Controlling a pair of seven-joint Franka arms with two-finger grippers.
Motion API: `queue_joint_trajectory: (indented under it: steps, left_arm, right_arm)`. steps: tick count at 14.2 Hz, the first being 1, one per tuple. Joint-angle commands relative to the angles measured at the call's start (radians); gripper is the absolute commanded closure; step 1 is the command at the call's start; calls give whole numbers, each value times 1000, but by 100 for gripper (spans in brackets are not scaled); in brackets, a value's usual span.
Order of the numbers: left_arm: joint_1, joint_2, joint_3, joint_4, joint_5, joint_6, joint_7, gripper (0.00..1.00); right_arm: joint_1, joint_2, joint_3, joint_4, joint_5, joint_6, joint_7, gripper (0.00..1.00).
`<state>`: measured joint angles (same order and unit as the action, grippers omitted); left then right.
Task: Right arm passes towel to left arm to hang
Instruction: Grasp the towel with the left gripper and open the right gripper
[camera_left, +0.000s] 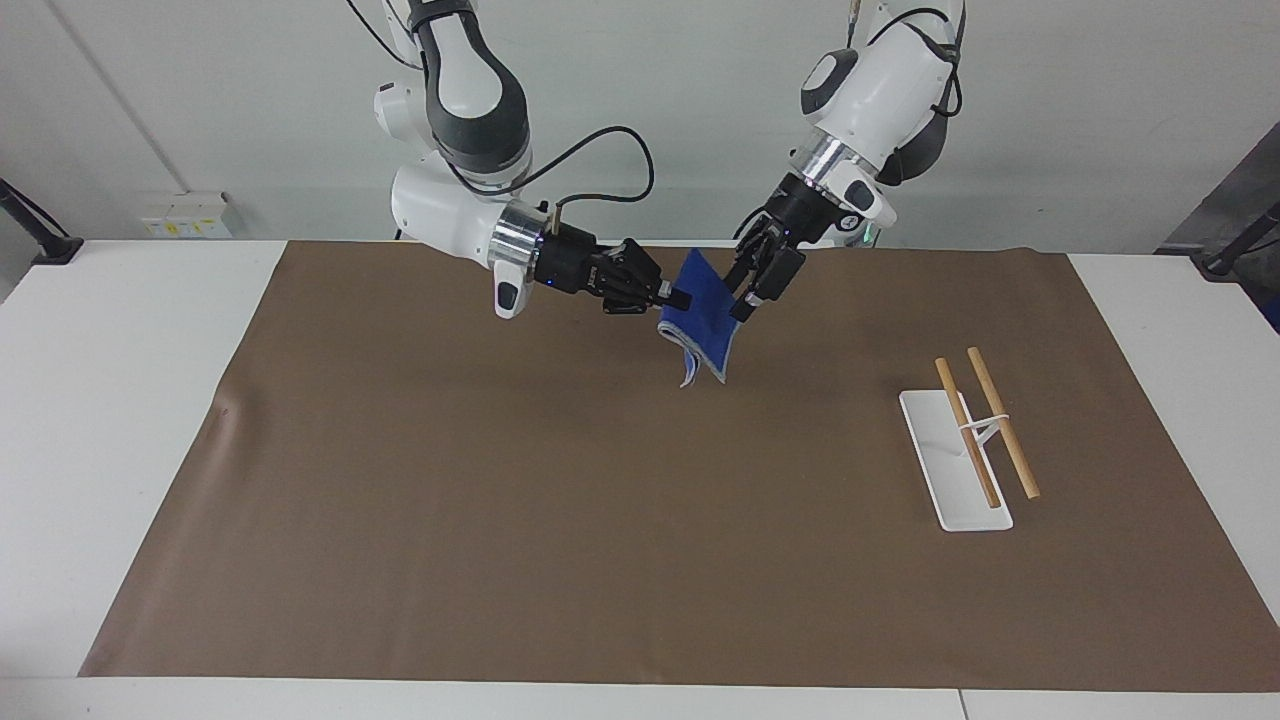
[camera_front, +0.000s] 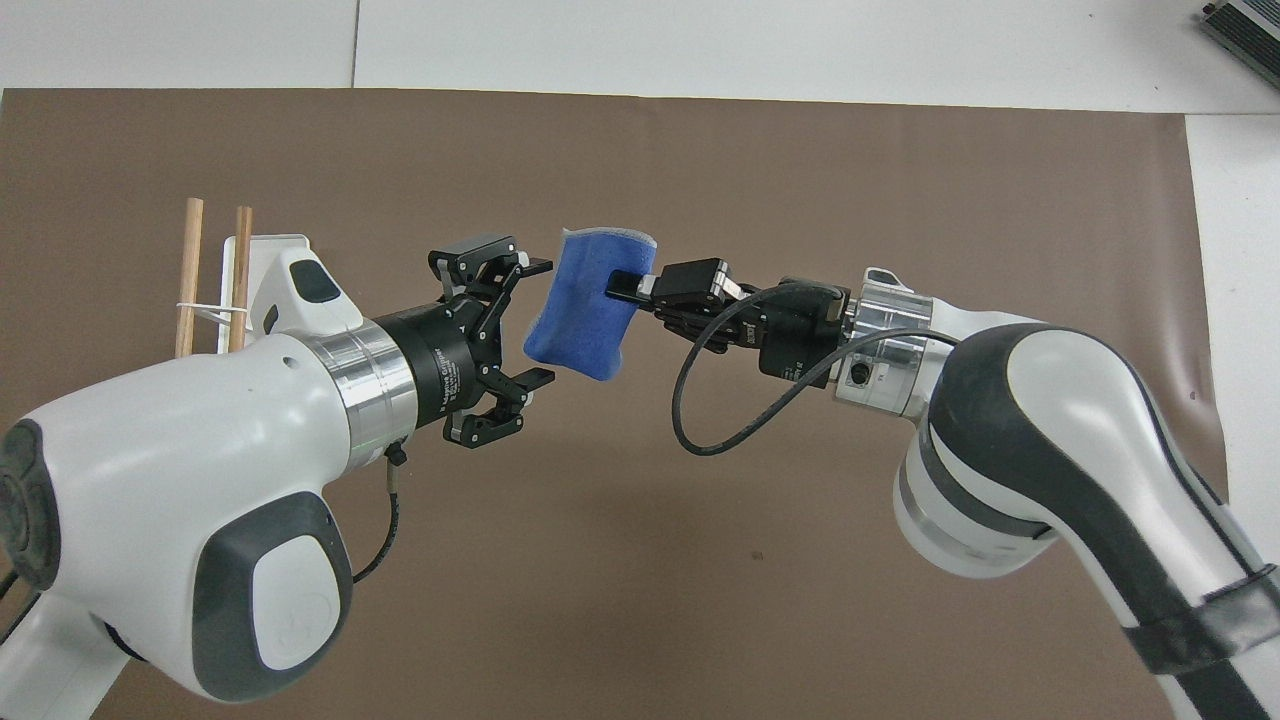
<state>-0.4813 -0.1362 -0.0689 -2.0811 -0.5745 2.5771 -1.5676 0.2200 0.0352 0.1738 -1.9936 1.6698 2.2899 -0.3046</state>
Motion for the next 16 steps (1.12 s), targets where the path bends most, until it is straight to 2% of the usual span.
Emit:
queue_joint_trajectory:
  steps: [1,3,5,6,9,11,12,13,16]
  left_arm:
    - [-22,33,4,13,-4,70,-83,44]
    - [-20,38,4,21,2,71,-85,76]
    - [-14,40,6,21,25,61,-88,94]
    - [-7,40,6,23,47,58,-86,100]
    - [9,41,12,29,133,55,-83,100]
    - [26,37,15,30,165,9,-84,100]
    - [27,32,15,30,221,-3,-86,100]
    - [27,29,15,27,269,-9,-91,100]
    - [84,32,15,29,307,-3,-92,100]
  right_arm:
    - [-2,-26,4,-30,41,8,-42,100]
    - [-2,-26,4,-30,41,8,-44,100]
    - [-2,-26,4,-30,41,8,-42,100]
    - [-2,-26,4,-30,41,8,-42,100]
    - [-2,-26,4,-28,41,8,-41,100]
    - [-2,-26,4,-30,41,13,-33,100]
    - [-2,-26,4,-28,41,25,-19,85]
    - [-1,-29,4,-27,38,52,2,1]
    - [22,-57,4,-24,24,151,30,0]
